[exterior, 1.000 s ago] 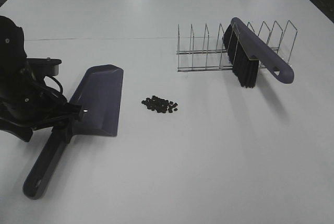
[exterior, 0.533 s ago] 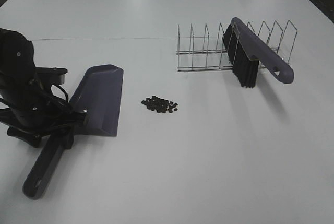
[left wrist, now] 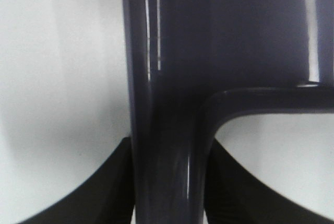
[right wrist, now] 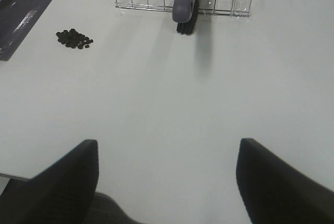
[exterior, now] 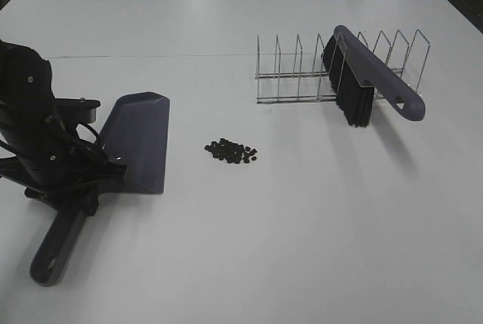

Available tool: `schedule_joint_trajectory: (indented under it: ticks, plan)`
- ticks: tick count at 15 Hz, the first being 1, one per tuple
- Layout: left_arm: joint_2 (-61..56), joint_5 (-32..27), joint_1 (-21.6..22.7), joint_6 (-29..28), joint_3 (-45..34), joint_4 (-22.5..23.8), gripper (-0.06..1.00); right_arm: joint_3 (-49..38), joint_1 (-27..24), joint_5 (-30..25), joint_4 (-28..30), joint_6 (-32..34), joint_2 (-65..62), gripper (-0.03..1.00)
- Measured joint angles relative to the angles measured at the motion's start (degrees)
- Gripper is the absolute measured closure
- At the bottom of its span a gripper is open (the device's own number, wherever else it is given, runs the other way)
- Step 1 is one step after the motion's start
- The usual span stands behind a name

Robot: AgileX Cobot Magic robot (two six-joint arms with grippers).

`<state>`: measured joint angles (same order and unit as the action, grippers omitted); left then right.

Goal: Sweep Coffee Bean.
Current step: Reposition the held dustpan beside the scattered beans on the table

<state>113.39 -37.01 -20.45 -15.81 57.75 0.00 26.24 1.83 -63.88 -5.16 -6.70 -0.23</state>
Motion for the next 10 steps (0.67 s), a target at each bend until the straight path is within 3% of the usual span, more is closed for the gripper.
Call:
schedule_joint_trajectory:
  ticks: [4,10]
  plan:
    - [0.0,-1.2,0.0,4.4,0.1,-1.1,0.61,0.0,0.0,0.0,0.0,0.0,0.0,0.31]
    - [-6.2,-4.4,0.0,4.6,-5.3,-1.1,0.62,0.0,0.0,0.0,0.0,0.0,0.0,0.31]
